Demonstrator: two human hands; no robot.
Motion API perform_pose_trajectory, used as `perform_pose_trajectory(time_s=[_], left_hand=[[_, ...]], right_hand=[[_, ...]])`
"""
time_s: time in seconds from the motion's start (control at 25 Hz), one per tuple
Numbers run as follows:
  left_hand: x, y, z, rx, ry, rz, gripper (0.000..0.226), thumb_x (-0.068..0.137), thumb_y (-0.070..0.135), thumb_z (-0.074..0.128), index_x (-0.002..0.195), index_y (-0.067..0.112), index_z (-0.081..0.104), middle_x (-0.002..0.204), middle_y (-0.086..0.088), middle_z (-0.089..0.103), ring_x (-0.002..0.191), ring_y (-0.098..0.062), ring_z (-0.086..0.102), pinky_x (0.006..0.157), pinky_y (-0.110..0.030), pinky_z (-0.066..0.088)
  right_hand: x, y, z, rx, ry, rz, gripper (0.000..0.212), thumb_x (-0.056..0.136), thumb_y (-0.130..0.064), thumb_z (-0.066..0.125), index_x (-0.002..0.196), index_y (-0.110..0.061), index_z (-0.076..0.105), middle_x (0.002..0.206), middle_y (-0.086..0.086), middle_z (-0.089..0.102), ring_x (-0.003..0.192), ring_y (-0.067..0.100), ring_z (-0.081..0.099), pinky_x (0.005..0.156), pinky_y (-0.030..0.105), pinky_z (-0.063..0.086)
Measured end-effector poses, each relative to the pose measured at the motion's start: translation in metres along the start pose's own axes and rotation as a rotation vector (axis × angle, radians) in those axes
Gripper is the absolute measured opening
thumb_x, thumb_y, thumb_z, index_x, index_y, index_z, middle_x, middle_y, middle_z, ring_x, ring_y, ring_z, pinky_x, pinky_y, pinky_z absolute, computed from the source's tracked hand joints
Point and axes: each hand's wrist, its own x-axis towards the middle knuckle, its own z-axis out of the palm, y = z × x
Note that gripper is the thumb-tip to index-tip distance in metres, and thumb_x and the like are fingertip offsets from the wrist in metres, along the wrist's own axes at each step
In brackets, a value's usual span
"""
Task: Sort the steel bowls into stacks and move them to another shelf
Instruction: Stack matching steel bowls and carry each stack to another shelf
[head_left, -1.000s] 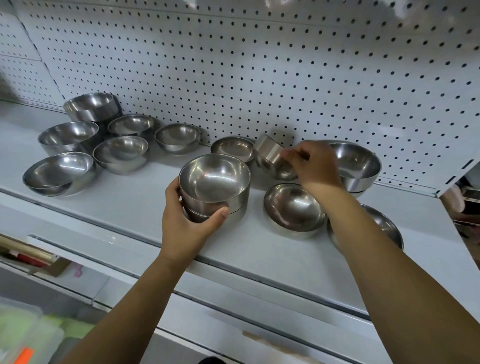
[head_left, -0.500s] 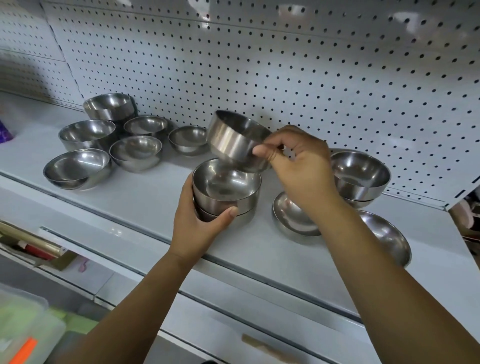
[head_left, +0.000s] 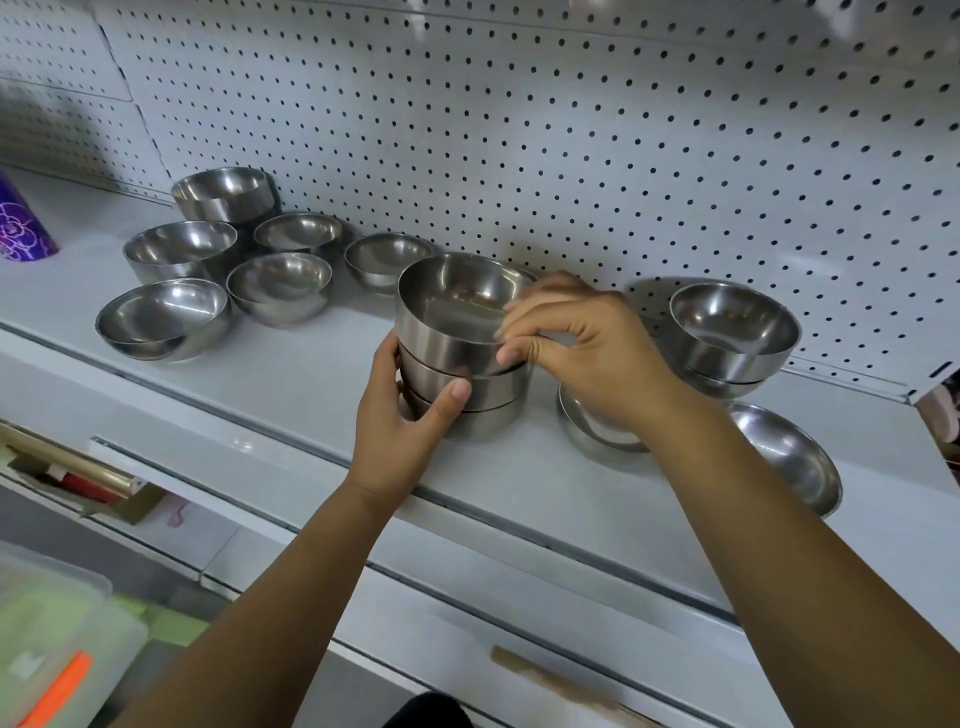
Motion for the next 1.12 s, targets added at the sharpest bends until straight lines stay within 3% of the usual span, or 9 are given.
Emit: perform_pose_trajectory(time_s=[0.2, 0.36, 0.48, 0.64, 0.84, 0.88, 0.96, 1.04, 1.12], left_hand=[[0.001, -0.002, 0.001, 0.039, -0.004, 0.069, 0.086, 0.088, 0.052, 0.065, 0.158, 0.019, 0.028, 0.151, 0.006, 0.050, 0.136, -0.011, 0.052, 0.106, -0.023, 0.047], [0.000, -0.002, 0.001, 0.050, 0.003, 0.058, 0.086, 0.086, 0.055, 0.066, 0.156, 0.021, 0.029, 0.147, 0.009, 0.052, 0.131, -0.010, 0.055, 0.099, -0.016, 0.047], [0.000, -0.003, 0.000, 0.050, 0.011, 0.053, 0.086, 0.084, 0.057, 0.067, 0.154, 0.022, 0.031, 0.145, 0.009, 0.054, 0.129, -0.013, 0.056, 0.099, -0.020, 0.049], [-0.001, -0.003, 0.000, 0.039, 0.006, 0.036, 0.086, 0.083, 0.057, 0.067, 0.154, 0.023, 0.031, 0.146, 0.006, 0.053, 0.130, -0.011, 0.056, 0.102, -0.025, 0.050], [0.000, -0.003, 0.000, 0.052, 0.004, 0.019, 0.083, 0.084, 0.060, 0.064, 0.153, 0.028, 0.030, 0.145, 0.013, 0.053, 0.130, -0.006, 0.054, 0.107, -0.034, 0.050], [0.000, -0.003, 0.000, 0.057, 0.006, 0.012, 0.083, 0.084, 0.061, 0.064, 0.153, 0.030, 0.030, 0.145, 0.013, 0.053, 0.129, -0.006, 0.055, 0.107, -0.036, 0.050], [0.000, -0.002, 0.000, 0.065, 0.007, 0.004, 0.083, 0.083, 0.063, 0.063, 0.153, 0.032, 0.031, 0.142, 0.017, 0.055, 0.127, -0.004, 0.056, 0.106, -0.036, 0.051], [0.000, 0.000, 0.000, 0.062, 0.004, -0.002, 0.081, 0.084, 0.063, 0.063, 0.153, 0.034, 0.032, 0.140, 0.022, 0.055, 0.126, 0.000, 0.056, 0.106, -0.036, 0.051], [0.001, 0.001, -0.001, 0.061, -0.003, -0.004, 0.079, 0.084, 0.063, 0.062, 0.152, 0.035, 0.032, 0.139, 0.024, 0.055, 0.125, 0.003, 0.056, 0.107, -0.036, 0.051]], right_hand=[[0.000, -0.002, 0.004, -0.054, 0.019, -0.036, 0.011, 0.086, -0.015, 0.080, 0.082, -0.005, 0.081, 0.095, 0.004, 0.076, 0.102, 0.016, 0.061, 0.091, 0.035, 0.049], [0.005, 0.000, -0.003, -0.154, -0.025, -0.078, 0.014, 0.089, -0.023, 0.077, 0.084, -0.011, 0.081, 0.094, -0.001, 0.075, 0.100, 0.025, 0.061, 0.088, 0.041, 0.049], [0.006, -0.004, -0.006, -0.173, -0.050, -0.063, 0.011, 0.088, -0.024, 0.078, 0.086, -0.014, 0.082, 0.094, -0.002, 0.075, 0.097, 0.023, 0.063, 0.087, 0.041, 0.050], [-0.001, -0.011, -0.006, -0.090, -0.013, 0.121, 0.016, 0.085, -0.025, 0.081, 0.098, -0.016, 0.081, 0.103, -0.001, 0.076, 0.103, 0.012, 0.067, 0.096, 0.026, 0.050], [-0.027, 0.002, -0.030, -0.179, 0.238, 0.350, 0.033, 0.087, -0.037, 0.079, 0.118, -0.029, 0.074, 0.123, -0.009, 0.067, 0.116, 0.004, 0.059, 0.100, 0.009, 0.040], [-0.031, 0.008, -0.036, -0.206, 0.282, 0.414, 0.034, 0.088, -0.038, 0.079, 0.120, -0.029, 0.073, 0.125, -0.009, 0.066, 0.118, 0.004, 0.057, 0.100, 0.009, 0.040], [-0.039, 0.024, -0.049, -0.290, 0.320, 0.550, 0.044, 0.088, -0.042, 0.079, 0.128, -0.027, 0.068, 0.134, -0.006, 0.063, 0.126, 0.010, 0.056, 0.108, 0.023, 0.043], [-0.049, 0.038, -0.060, -0.377, 0.262, 0.681, 0.058, 0.089, -0.047, 0.076, 0.139, -0.024, 0.059, 0.143, 0.001, 0.058, 0.135, 0.020, 0.052, 0.113, 0.037, 0.043], [-0.057, 0.044, -0.069, -0.471, 0.204, 0.764, 0.063, 0.090, -0.048, 0.074, 0.144, -0.022, 0.054, 0.146, 0.007, 0.055, 0.136, 0.026, 0.050, 0.109, 0.039, 0.044]])
